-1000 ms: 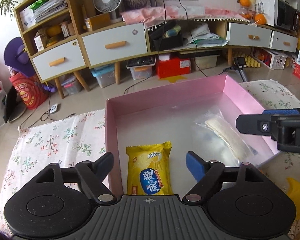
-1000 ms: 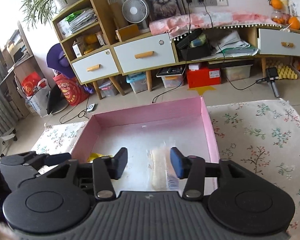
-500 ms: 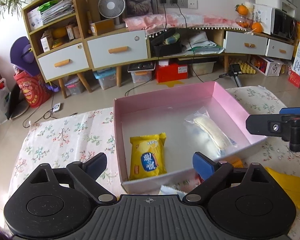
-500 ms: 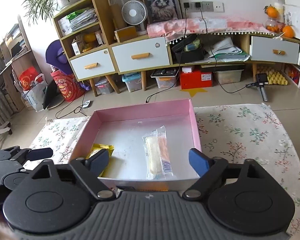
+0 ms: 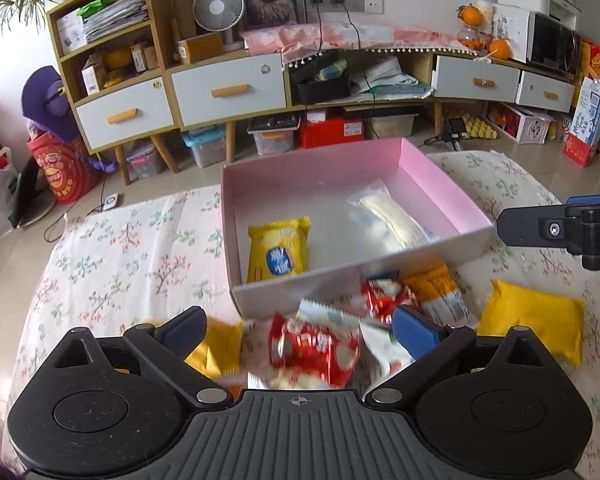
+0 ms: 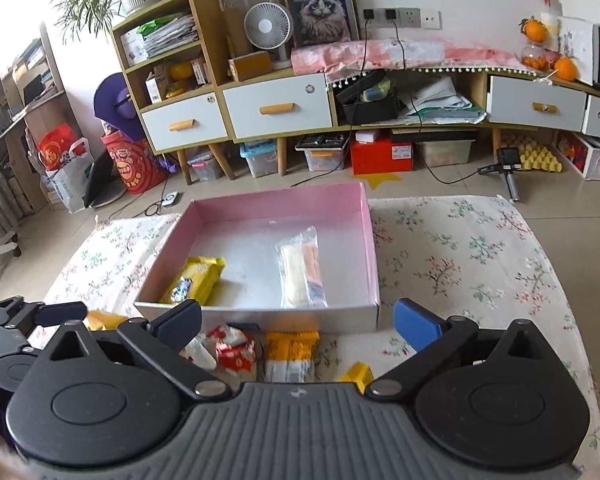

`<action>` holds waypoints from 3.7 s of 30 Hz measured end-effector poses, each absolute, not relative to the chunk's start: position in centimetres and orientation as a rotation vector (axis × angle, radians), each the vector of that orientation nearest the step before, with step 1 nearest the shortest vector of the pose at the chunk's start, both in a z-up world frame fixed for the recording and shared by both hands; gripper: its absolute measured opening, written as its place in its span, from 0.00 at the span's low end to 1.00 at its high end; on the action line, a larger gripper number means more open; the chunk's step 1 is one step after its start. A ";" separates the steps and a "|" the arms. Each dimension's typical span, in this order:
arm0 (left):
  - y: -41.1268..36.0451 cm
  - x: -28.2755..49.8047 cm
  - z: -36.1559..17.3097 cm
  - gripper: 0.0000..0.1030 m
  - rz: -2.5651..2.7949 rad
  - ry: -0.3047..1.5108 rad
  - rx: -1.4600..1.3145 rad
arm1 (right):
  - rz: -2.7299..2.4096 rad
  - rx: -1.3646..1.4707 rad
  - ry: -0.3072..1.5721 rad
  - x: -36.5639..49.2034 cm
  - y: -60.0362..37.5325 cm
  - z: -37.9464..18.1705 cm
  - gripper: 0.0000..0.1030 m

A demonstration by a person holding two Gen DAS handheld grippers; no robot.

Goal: Organize snacks
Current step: 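Move the left tool to the silver foil packet while the right moves to the cake packet, then grasp the silver foil packet with the left tool while the right grasps the red-label cake packet, then carry both held packets over the pink box with both tools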

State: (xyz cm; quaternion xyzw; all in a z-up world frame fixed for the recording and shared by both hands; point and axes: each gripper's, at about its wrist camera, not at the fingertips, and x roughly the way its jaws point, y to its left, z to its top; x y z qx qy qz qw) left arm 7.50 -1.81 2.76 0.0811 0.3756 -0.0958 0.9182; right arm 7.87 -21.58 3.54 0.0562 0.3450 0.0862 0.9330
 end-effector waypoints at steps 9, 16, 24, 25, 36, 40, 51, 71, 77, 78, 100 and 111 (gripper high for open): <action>-1.3 4.2 0.6 0.99 -0.246 0.802 0.181 | 0.186 0.075 0.714 5.7 -22.0 2.3 1.00; -1.3 1.2 0.4 0.99 -0.338 0.819 0.205 | 0.252 0.041 0.746 2.9 -22.1 0.6 1.00; -1.0 -2.0 -0.5 0.99 -0.422 0.831 0.204 | 0.324 -0.114 0.730 0.3 -21.5 -0.6 1.00; -1.0 -2.5 -0.7 0.99 -0.435 0.831 0.211 | 0.331 -0.131 0.737 0.0 -21.5 -1.0 1.00; 0.5 -6.3 -2.7 0.99 -0.576 0.837 0.243 | 0.366 -0.240 0.817 -1.9 -21.9 -4.2 1.00; 0.9 -7.0 -3.6 0.99 -0.614 0.859 0.237 | 0.379 -0.231 0.798 -2.3 -22.1 -4.7 1.00; 0.3 -7.3 -4.2 0.92 -0.635 0.898 0.220 | 0.412 -0.177 0.807 -2.0 -22.8 -5.0 1.00; 0.2 -6.5 -3.3 0.39 -0.604 0.901 0.193 | 0.384 -0.178 0.834 -0.2 -21.8 -4.4 0.83; 0.3 -6.4 -3.3 0.37 -0.587 0.893 0.197 | 0.373 -0.168 0.829 0.0 -21.6 -4.1 0.66; 0.3 -6.4 -3.3 0.37 -0.584 0.891 0.199 | 0.369 -0.167 0.828 0.0 -21.6 -4.1 0.62; 0.5 -4.7 -0.6 0.36 -0.528 0.813 0.162 | 0.382 -0.136 0.783 0.2 -21.2 -2.1 0.39; -0.3 -2.1 2.3 0.36 -0.499 0.752 0.094 | 0.366 -0.074 0.734 1.4 -20.7 0.0 0.39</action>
